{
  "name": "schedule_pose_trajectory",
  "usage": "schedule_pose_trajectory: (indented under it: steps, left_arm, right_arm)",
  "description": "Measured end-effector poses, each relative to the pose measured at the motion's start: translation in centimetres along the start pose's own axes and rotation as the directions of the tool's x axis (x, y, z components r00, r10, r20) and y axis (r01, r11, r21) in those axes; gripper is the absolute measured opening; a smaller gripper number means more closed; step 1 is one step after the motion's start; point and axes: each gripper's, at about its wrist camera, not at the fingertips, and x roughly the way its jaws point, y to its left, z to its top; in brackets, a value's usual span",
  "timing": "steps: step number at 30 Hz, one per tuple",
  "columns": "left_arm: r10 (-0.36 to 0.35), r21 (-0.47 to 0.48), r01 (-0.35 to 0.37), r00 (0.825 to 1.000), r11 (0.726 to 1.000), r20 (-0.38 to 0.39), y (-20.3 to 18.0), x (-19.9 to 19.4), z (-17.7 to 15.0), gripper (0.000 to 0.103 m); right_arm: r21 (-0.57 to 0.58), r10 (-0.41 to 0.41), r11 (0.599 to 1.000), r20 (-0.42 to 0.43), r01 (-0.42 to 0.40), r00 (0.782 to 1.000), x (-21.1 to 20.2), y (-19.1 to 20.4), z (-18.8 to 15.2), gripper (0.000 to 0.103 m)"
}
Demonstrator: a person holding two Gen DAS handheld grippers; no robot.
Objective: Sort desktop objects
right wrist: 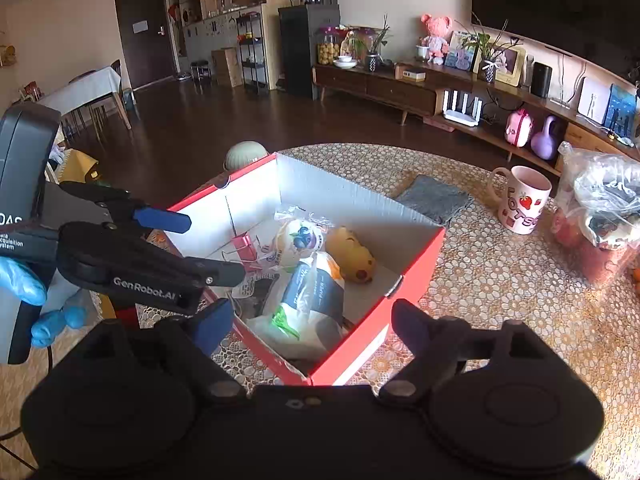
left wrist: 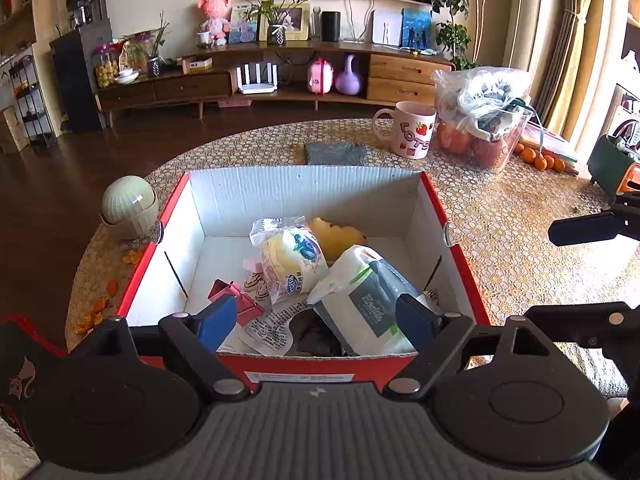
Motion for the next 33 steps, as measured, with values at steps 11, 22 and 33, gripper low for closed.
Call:
schedule_pose_trajectory:
  steps: [11, 22, 33]
  left_arm:
    - [0.023, -0.002, -0.023, 1.0, 1.0, 0.021, -1.9, -1.8, -2.2, 0.103]
    - [0.041, 0.01, -0.042, 0.997, 0.999, 0.07, -4.5, -4.0, -4.5, 0.103]
    - [0.044, 0.054, -0.051, 0.991, 0.997, 0.126, -7.0, -5.9, -5.0, 0.103]
  right_arm:
    - [0.036, 0.033, 0.999, 0.103, -0.037, 0.994, -3.6, -0.8, -3.0, 0.102]
    - [0.066, 0.045, 0.996, 0.129, -0.054, 0.991, -5.6, -0.7, -5.7, 0.102]
    - [0.093, 0.032, 0.995, 0.14, -0.045, 0.99, -6.6, -1.4, -7.2, 0.102]
